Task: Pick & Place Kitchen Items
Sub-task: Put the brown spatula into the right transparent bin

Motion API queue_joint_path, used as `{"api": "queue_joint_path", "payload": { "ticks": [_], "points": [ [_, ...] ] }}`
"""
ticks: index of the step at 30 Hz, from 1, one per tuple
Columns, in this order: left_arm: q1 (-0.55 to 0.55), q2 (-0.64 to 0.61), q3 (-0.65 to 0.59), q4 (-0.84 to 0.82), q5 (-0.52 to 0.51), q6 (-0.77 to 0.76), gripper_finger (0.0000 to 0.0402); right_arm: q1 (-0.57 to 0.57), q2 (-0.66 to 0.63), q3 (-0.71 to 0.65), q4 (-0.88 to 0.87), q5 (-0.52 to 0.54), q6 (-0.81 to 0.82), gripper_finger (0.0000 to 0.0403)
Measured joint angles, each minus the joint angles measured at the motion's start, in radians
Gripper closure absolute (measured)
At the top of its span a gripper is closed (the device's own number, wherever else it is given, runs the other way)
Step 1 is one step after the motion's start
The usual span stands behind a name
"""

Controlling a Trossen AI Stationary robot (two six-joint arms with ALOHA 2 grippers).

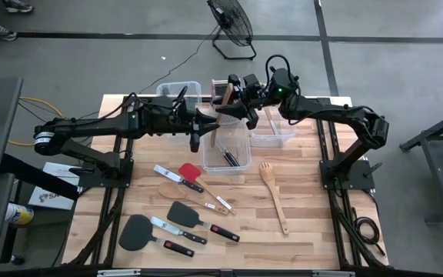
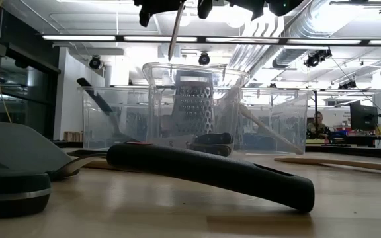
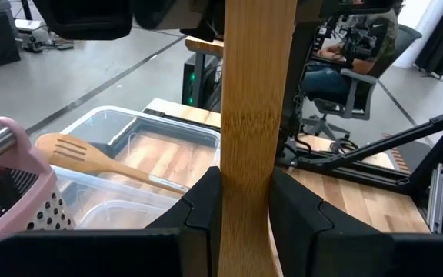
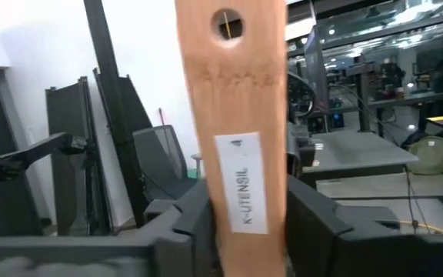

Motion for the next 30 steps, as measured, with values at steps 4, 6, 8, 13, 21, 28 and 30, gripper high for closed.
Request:
{"api": "queue_joint_path", "payload": {
  "ticks": [4,6,8,13,21,28,30],
  "points": [
    [0.000,0.000,0.000,0.001,0.002,-0.026,0.0325,-0.001,0.000,0.000,0.001,-0.023,-0.018,0.0316],
    [0.000,0.000,0.000,0.000,0.002,-0.025,0.0325,0.000,0.000,0.000,0.001,-0.024,-0.023,0.0316],
    [0.000,0.000,0.000,0.000,0.002,-0.025,0.0325,0.000,0.000,0.000,0.001,-0.024,-0.024,0.0316],
    [0.000,0.000,0.000,0.000,0.002,-0.043,0.0325,-0.001,0.000,0.000,0.000,-0.024,-0.008,0.0316],
    [0.000,0.000,0.000,0.001,-0.026,-0.039,0.0200,-0.012,-0.002,0.000,-0.026,-0.005,0.011,0.0316],
    [0.000,-0.032,0.000,-0.020,-0.105,-0.040,0.0175,-0.075,-0.029,0.000,-0.111,0.029,0.017,0.0316],
    [0.000,-0.048,0.001,-0.031,-0.134,-0.040,0.0174,-0.105,-0.050,0.000,-0.164,0.032,0.011,0.0316]
  ]
}}
